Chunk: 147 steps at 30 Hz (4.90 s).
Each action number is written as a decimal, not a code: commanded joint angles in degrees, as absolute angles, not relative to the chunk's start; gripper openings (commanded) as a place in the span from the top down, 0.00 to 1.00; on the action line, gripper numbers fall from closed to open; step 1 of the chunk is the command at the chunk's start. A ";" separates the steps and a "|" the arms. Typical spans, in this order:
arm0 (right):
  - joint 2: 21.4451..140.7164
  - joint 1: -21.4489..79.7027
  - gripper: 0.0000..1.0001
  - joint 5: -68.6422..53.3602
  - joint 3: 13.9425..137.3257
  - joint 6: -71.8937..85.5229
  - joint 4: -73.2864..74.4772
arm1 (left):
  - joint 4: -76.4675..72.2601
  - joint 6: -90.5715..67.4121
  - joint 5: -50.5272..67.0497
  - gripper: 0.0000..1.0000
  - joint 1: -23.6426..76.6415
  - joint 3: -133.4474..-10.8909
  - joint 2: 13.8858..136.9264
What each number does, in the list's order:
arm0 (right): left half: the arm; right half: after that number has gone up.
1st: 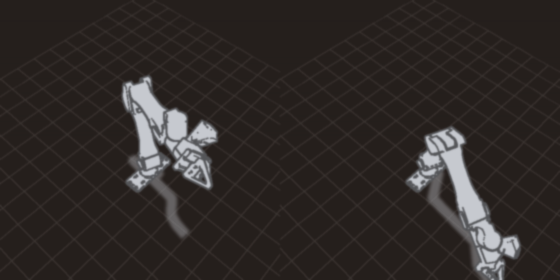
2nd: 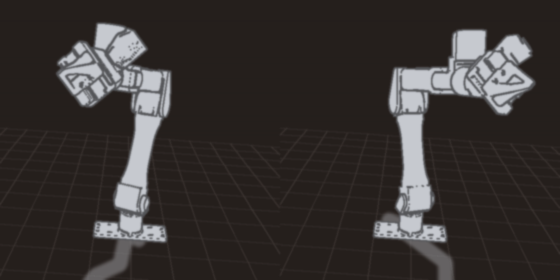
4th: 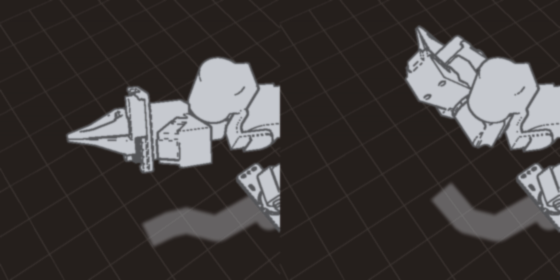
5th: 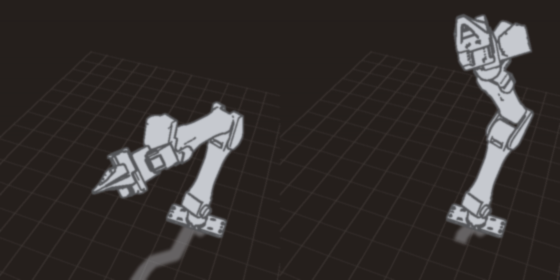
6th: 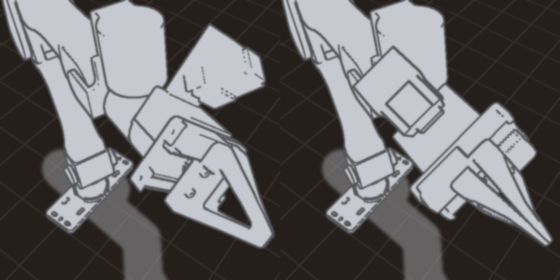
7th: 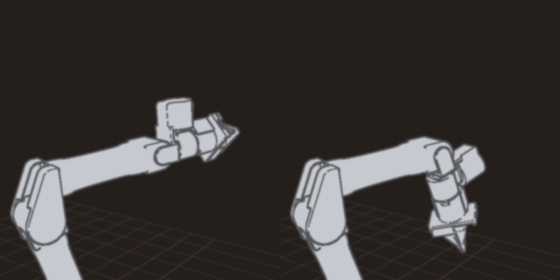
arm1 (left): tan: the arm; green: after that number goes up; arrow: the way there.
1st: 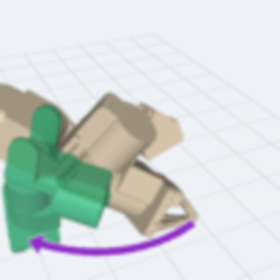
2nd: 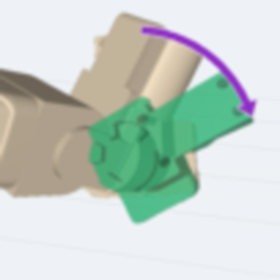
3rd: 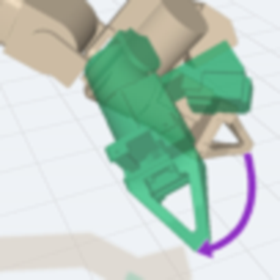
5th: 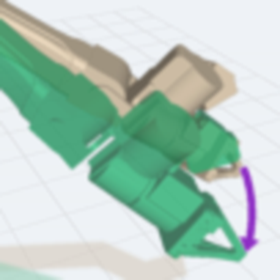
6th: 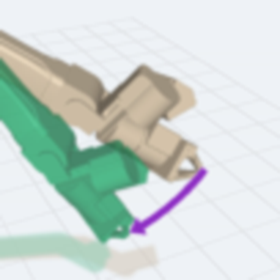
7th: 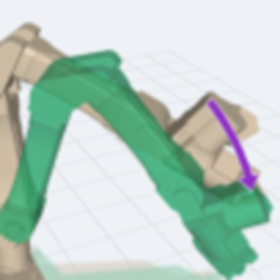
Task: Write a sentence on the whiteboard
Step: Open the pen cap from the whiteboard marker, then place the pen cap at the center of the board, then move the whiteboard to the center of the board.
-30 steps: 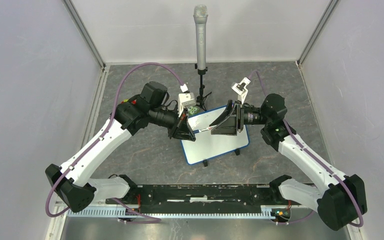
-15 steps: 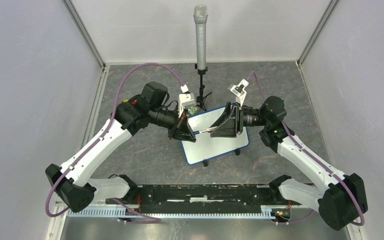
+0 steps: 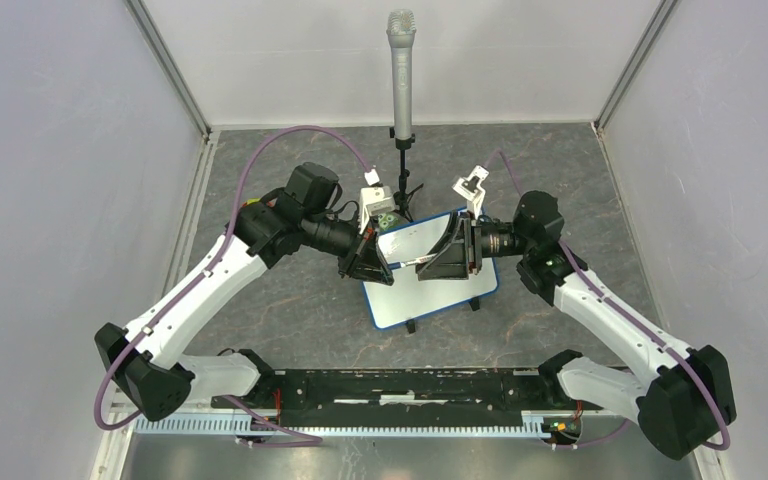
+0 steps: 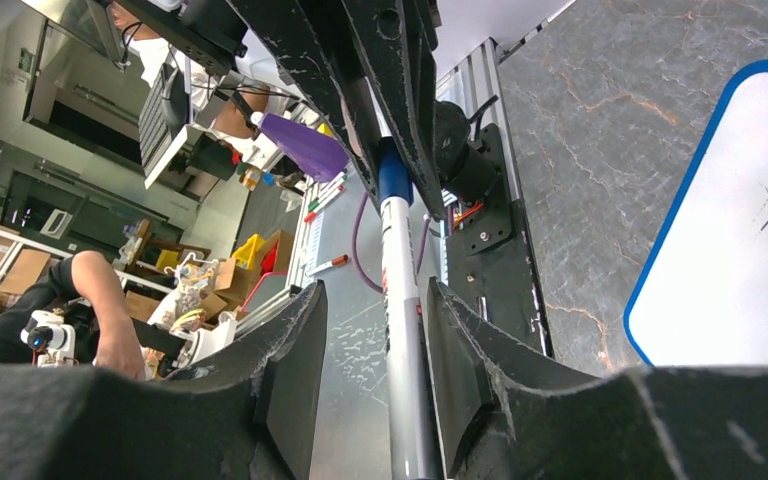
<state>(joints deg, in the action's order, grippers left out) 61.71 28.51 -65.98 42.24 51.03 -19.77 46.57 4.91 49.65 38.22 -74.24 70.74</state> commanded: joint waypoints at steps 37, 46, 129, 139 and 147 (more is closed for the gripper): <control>63.33 29.95 1.00 -66.35 49.80 41.64 -12.60 | 46.18 3.49 51.20 0.98 38.07 -72.28 70.49; 63.18 22.85 1.00 -67.10 54.94 26.99 5.32 | 48.12 5.72 51.16 0.98 35.37 -68.96 67.25; 57.66 11.83 1.00 -57.21 58.51 -13.36 40.45 | 48.43 8.03 51.03 0.44 9.09 -80.89 86.13; 57.74 11.69 1.00 -57.13 58.53 -13.18 40.43 | 37.22 -3.96 54.52 0.46 13.98 -77.31 87.87; 57.57 11.64 1.00 -57.13 58.40 -13.27 40.69 | 35.51 -3.11 47.09 0.51 17.52 -73.63 88.78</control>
<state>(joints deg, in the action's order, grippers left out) 58.24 11.88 -55.68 56.97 -13.37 42.33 38.28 -1.28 49.80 15.94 -75.11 88.60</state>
